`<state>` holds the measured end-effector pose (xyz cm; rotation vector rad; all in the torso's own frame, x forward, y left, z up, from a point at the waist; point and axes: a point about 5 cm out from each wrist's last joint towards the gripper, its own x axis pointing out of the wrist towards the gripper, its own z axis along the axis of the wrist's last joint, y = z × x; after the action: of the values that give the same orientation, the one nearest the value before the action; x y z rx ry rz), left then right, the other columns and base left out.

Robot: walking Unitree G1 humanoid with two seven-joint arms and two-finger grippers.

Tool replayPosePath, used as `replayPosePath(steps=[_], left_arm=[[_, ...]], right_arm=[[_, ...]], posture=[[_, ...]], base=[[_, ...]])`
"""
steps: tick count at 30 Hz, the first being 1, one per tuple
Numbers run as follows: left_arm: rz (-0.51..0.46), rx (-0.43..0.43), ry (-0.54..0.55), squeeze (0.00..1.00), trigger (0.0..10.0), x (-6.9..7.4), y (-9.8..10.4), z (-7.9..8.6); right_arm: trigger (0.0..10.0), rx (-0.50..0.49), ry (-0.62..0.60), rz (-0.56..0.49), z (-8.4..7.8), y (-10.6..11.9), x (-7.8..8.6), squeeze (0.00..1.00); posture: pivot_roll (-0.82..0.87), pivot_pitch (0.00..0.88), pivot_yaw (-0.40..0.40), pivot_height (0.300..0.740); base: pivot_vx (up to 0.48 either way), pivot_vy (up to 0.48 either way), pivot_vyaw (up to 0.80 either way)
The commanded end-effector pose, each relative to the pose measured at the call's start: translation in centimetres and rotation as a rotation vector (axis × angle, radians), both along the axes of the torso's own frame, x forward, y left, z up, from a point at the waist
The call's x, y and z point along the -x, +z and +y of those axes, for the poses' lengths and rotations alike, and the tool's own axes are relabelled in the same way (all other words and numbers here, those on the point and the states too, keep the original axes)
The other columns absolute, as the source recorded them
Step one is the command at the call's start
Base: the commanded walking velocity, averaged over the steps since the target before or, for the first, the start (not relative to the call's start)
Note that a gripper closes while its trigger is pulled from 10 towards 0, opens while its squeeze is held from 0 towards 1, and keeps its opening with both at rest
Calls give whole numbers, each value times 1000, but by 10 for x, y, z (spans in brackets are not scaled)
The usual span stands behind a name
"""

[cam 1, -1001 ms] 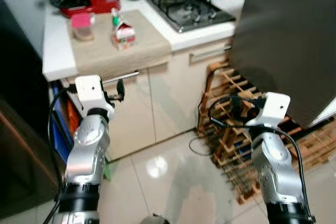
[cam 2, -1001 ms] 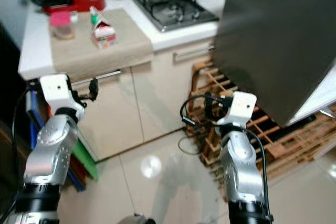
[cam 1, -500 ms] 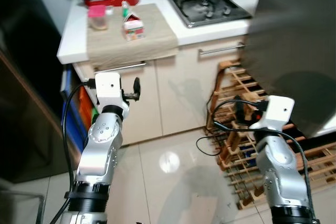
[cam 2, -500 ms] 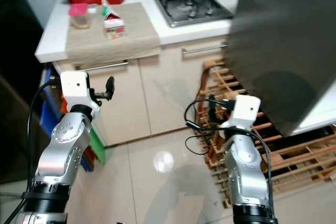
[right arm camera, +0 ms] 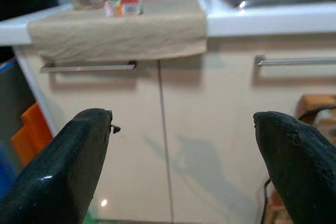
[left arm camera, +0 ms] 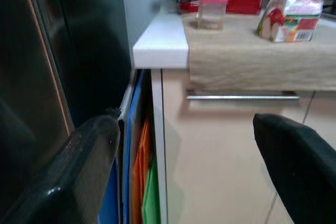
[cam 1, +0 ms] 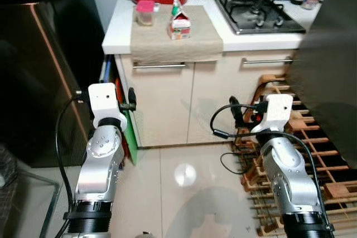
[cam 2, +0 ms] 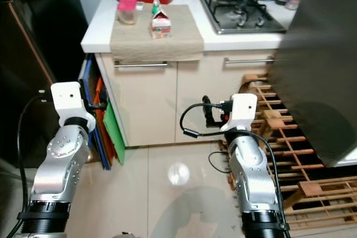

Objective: Restocking fridge

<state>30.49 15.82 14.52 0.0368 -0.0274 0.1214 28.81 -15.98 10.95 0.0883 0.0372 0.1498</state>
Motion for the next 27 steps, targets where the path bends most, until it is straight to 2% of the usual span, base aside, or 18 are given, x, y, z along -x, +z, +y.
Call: replayPosePath(steps=[1, 4, 9, 11, 12, 16, 17, 20, 21, 22, 23, 24, 27], left_arm=[[-1, -30, -7, 0, 10000, 0, 2, -1], [4, -44, -17, 0, 10000, -2, 3, -1], [-7, -56, -43, 0, 10000, -7, 6, -4], [-11, -52, -52, 0, 10000, -11, 8, -6], [-15, -50, -64, 0, 10000, -13, 9, -7], [-50, -18, -143, 0, 10000, -17, 15, -17], [-75, 23, -169, 0, 10000, -16, 19, -18], [-94, 41, -154, 0, 10000, -19, 23, -17], [-116, 51, -151, 0, 10000, -20, 27, -17], [-116, 51, -151, 0, 10000, -20, 27, -17], [-168, 57, -154, 0, 10000, -21, 37, -16], [-189, 57, -155, 0, 10000, -21, 41, -16], [-210, 57, -155, 0, 10000, -22, 45, -16]], right_arm=[[10000, -13, 13, -6, 5, 1, 0, 541], [10000, -23, 16, -15, 6, 3, -1, 541], [10000, 20, 47, -33, 11, 5, -4, 584], [10000, 22, 21, -22, 9, 4, -6, 600], [10000, 25, -7, -13, 7, 3, -8, 588], [10000, 56, -63, -18, 0, 5, -11, 373], [10000, 57, -80, -34, -2, 7, -11, 337], [10000, 76, -117, -95, -5, 16, -11, 337], [10000, 90, -132, -155, -6, 25, -11, 349], [10000, 90, -132, -155, -6, 25, -11, 349], [10000, 102, -129, -257, -4, 44, -11, 353], [10000, 104, -120, -289, -3, 51, -11, 353], [10000, 104, -86, -312, 3, 58, -13, 361]], posture=[[-63, 0, 17, 740], [-65, 0, 23, 740], [-76, 0, 41, 740], [-88, 0, 51, 740], [-90, 0, 52, 740], [-98, 0, 57, 740], [-100, 0, 57, 740], [-101, 0, 57, 740], [-101, 0, 57, 740], [-101, 0, 57, 740], [-102, 0, 59, 740], [-102, 0, 59, 740], [-103, 0, 62, 740]], base=[[0, 0, 444], [0, 0, 448], [0, 0, 460], [0, 0, 488], [0, 0, 500], [0, 0, 136], [458, 0, 0], [460, 0, 0], [461, 0, 0], [461, 0, 0], [472, 0, 0], [480, 0, 0], [480, 0, 0]])
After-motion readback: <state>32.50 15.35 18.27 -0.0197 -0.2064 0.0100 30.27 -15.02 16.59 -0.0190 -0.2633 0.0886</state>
